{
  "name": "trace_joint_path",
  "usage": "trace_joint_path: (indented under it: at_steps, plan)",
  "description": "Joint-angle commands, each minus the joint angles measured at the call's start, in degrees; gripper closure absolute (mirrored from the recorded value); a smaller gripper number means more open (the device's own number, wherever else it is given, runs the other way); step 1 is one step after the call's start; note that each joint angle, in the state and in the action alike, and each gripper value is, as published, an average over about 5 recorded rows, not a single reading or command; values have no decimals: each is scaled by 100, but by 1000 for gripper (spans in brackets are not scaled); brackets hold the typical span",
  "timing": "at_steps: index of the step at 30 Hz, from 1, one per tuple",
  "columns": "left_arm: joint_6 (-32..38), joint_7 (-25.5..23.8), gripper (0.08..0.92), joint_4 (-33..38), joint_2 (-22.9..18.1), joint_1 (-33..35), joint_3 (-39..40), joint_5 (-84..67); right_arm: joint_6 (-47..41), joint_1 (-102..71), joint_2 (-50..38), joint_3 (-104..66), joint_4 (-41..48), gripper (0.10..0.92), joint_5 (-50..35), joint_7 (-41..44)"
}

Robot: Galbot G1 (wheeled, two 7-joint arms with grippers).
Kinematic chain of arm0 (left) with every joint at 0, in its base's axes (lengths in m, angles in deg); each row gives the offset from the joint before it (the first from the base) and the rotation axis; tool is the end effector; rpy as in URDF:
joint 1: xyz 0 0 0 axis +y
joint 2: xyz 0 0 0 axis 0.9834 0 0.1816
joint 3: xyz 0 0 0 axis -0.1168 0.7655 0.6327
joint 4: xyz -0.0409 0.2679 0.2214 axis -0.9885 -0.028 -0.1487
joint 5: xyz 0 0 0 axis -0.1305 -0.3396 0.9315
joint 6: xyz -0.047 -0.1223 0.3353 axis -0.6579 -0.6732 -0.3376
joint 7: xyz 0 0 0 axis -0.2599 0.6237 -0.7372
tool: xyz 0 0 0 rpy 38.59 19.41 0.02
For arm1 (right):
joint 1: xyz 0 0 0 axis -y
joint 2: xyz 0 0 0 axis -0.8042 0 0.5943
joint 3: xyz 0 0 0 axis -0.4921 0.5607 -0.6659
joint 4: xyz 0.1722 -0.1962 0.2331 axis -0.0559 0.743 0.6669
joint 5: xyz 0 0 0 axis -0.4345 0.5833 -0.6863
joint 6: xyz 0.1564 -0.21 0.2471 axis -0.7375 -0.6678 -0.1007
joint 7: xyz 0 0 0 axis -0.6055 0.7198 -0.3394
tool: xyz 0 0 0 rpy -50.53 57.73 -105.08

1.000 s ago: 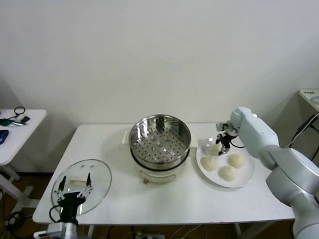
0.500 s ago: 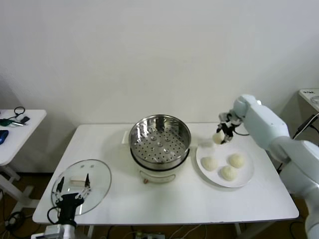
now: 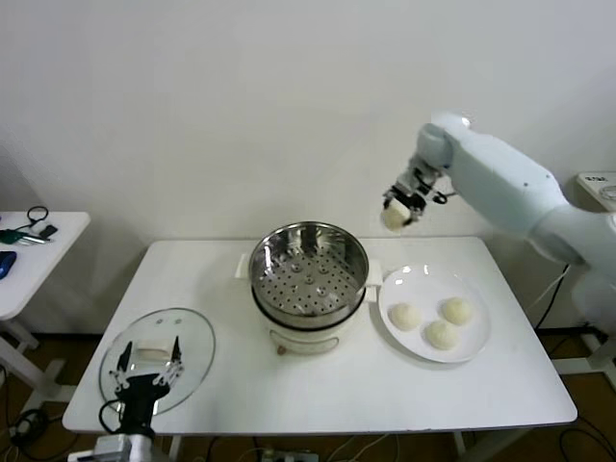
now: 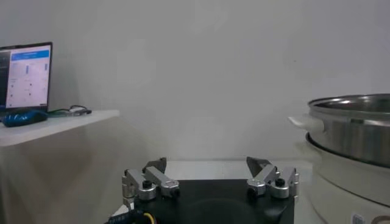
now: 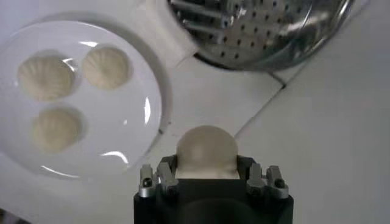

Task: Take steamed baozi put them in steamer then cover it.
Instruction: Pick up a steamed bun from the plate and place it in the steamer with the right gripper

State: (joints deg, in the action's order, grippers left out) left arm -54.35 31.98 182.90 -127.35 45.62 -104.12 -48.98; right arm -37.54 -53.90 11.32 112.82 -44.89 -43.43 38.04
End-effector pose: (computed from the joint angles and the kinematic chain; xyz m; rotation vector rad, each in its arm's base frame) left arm 0.1469 0.0764 -0.3549 0.2812 -3.0249 -0.0948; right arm 0.6466 0.0210 0.0117 1.6459 -0.7817 2.2246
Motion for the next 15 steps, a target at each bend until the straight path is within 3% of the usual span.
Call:
trace_joint_path:
  at_steps: [1, 8, 15]
  plan:
    - [-12, -3, 177, 31, 3, 44, 0, 0, 524, 652, 372, 570, -678, 371, -336, 77]
    - [-39, -18, 177, 75, 14, 63, -62, -65, 829, 302, 1086, 571, -290, 364, -134, 34]
    - [-65, -21, 177, 146, 30, 45, -56, -88, 1162, -433, 1546, 177, -55, 364, 991, -166]
